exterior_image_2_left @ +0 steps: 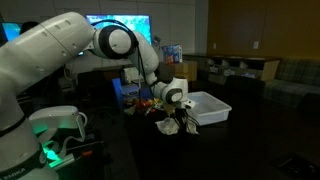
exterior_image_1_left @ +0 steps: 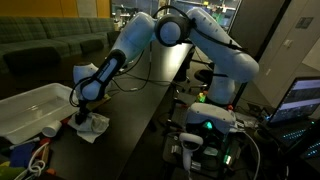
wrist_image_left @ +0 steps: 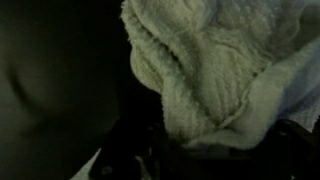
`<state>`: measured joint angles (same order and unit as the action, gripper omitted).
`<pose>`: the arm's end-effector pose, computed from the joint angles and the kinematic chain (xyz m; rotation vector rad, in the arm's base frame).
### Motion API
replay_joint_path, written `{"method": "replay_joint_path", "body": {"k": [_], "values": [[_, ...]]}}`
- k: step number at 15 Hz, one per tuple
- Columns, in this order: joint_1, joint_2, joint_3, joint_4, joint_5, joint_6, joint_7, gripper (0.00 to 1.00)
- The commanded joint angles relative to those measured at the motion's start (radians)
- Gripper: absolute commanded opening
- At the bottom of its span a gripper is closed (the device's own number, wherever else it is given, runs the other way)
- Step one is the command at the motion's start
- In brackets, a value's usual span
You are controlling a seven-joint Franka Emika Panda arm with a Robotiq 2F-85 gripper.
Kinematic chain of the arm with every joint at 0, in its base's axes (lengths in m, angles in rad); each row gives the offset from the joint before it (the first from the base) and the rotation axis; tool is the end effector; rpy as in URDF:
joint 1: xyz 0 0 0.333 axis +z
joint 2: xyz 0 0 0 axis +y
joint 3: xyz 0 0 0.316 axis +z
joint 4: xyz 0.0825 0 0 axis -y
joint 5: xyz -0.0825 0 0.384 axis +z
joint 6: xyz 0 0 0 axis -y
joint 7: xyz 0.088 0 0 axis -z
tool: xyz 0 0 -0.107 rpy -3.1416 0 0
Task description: Use the towel to push all contents to the left
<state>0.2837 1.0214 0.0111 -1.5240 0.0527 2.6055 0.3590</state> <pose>0.6615 0.1986 0.0547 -3.0809 0.1763 -0.0691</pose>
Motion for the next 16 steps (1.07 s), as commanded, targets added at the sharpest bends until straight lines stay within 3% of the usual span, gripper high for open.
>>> {"method": "replay_joint_path", "body": {"k": [1,9,16], "values": [[0.047,0.028,-0.058,-0.003,-0.001,0.085,0.090,0.01],[0.110,0.039,-0.166,-0.001,-0.008,0.121,0.217,0.01],[0.136,0.058,-0.154,0.032,-0.013,0.117,0.220,0.01]]}}
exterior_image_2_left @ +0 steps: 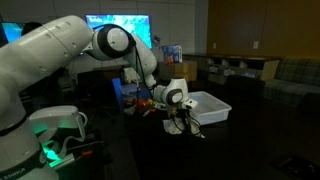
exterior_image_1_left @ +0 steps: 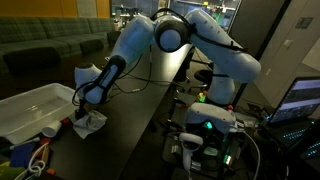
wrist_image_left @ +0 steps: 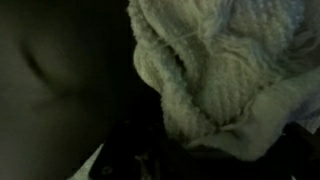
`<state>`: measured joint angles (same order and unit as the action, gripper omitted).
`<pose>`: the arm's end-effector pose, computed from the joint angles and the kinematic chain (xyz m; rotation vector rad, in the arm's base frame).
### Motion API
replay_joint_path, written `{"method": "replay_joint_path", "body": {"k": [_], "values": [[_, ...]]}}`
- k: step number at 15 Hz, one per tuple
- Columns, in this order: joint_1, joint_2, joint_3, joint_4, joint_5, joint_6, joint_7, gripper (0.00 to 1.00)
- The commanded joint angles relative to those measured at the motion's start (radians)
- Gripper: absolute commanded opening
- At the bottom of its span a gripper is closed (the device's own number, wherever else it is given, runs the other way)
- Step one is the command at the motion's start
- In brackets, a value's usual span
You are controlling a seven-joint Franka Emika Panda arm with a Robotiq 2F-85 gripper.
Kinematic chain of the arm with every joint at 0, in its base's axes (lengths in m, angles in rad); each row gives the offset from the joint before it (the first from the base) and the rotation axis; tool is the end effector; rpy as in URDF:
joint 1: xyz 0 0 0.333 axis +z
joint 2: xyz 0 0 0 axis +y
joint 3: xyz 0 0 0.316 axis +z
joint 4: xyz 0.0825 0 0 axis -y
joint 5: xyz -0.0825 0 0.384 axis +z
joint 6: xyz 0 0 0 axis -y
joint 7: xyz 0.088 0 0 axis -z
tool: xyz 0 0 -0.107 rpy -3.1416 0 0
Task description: Use the towel to push all contents to the left
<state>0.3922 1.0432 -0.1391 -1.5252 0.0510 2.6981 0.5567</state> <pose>0.6700 0.1860 0.0534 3.0747 -0.4198 0.2547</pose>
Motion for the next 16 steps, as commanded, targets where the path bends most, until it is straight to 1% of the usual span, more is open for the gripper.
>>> {"method": "replay_joint_path", "body": {"k": [1,5,9,13,16], "values": [[0.032,0.037,0.002,0.036,-0.013,0.024,0.017,0.01],[0.066,0.054,0.009,0.068,-0.017,0.019,0.023,0.01],[0.109,0.090,-0.015,0.128,-0.026,0.007,0.058,0.01],[0.110,0.119,0.001,0.190,-0.020,-0.003,0.062,0.01],[0.107,0.130,0.032,0.224,-0.016,-0.002,0.042,0.01]]}}
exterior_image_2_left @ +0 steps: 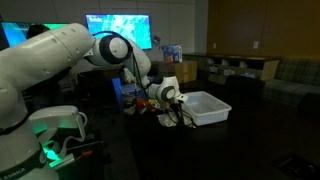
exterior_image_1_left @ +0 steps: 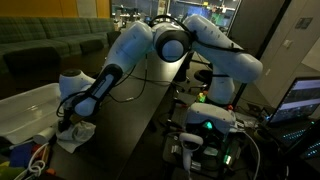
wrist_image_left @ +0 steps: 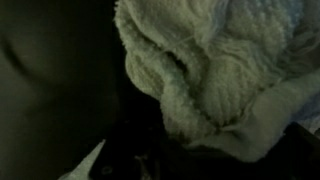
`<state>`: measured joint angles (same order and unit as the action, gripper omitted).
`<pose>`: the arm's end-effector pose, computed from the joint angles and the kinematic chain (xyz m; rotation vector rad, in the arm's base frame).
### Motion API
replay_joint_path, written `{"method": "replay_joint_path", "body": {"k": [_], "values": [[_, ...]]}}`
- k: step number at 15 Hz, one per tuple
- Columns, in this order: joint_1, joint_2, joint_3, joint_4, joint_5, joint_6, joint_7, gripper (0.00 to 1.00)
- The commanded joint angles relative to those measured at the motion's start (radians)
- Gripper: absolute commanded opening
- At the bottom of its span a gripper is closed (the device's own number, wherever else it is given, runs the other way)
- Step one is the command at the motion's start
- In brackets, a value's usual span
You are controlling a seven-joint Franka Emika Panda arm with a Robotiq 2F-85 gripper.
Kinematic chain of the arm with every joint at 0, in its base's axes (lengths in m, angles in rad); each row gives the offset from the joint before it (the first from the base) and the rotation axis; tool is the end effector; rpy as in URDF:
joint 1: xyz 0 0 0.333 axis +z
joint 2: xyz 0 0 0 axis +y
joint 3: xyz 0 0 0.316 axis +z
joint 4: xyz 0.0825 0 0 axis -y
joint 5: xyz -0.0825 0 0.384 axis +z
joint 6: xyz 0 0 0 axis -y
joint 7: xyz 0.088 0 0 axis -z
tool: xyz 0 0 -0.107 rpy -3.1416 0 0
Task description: Use the towel to push all contents to the left
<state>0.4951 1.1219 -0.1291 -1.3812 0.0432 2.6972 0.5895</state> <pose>0.6695 0.2765 0.0530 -3.0942 0.2735 -0.3422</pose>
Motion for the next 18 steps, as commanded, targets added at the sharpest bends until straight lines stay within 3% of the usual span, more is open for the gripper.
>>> {"method": "replay_joint_path", "body": {"k": [1,5,14,18], "values": [[0.008,0.054,0.030,0.087,-0.009,0.002,0.005,0.01],[0.028,0.070,0.076,0.125,-0.012,-0.002,-0.020,0.01],[0.143,0.206,0.052,0.367,-0.015,-0.078,0.033,0.01],[0.172,0.215,0.064,0.416,-0.021,-0.091,0.036,0.01]]}}
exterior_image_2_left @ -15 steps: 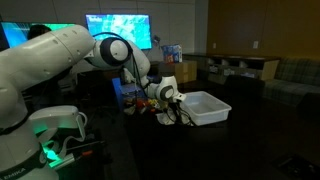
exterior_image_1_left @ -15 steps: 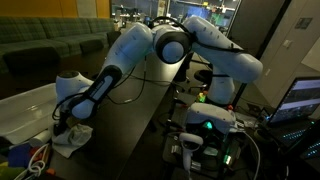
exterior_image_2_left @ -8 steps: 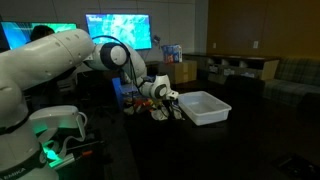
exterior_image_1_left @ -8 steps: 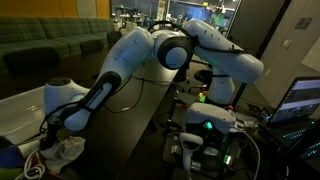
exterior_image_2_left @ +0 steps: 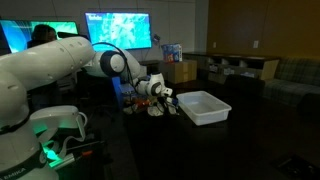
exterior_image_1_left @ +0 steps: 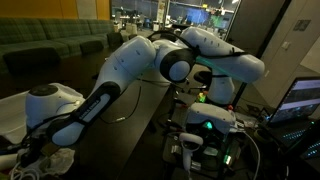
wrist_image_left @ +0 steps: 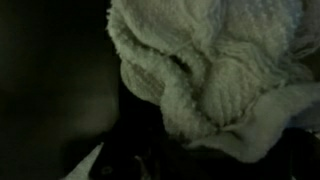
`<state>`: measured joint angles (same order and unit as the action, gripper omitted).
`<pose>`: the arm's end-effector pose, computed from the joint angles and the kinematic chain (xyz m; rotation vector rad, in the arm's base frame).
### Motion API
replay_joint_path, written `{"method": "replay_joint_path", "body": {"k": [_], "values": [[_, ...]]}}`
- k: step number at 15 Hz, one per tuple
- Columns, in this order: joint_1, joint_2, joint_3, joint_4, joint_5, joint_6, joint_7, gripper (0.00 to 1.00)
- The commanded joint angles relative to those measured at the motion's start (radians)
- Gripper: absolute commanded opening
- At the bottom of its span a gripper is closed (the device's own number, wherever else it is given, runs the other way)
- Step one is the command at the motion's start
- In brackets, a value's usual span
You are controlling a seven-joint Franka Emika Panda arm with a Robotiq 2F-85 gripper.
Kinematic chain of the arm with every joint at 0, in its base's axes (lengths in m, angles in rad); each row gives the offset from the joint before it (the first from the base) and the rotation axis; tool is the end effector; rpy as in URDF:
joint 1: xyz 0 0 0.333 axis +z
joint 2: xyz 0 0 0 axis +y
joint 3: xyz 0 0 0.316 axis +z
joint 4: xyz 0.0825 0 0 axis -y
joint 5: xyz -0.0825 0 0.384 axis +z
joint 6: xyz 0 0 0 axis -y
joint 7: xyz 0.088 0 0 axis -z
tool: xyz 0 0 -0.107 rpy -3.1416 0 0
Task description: Use the towel to push all contents to the left
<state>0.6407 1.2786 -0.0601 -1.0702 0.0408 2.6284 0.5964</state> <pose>0.6367 0.4370 0.0566 -2.9842 -0.0035 -0.3736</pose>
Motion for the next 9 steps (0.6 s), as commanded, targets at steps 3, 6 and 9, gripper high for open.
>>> {"method": "replay_joint_path", "body": {"k": [3,6,9], "values": [[0.044,0.062,0.003,0.135,-0.018,-0.036,0.016,0.01],[0.041,0.077,0.001,0.168,-0.014,-0.056,0.015,0.01],[0.039,0.068,-0.035,0.155,-0.006,-0.061,0.033,0.01]]}}
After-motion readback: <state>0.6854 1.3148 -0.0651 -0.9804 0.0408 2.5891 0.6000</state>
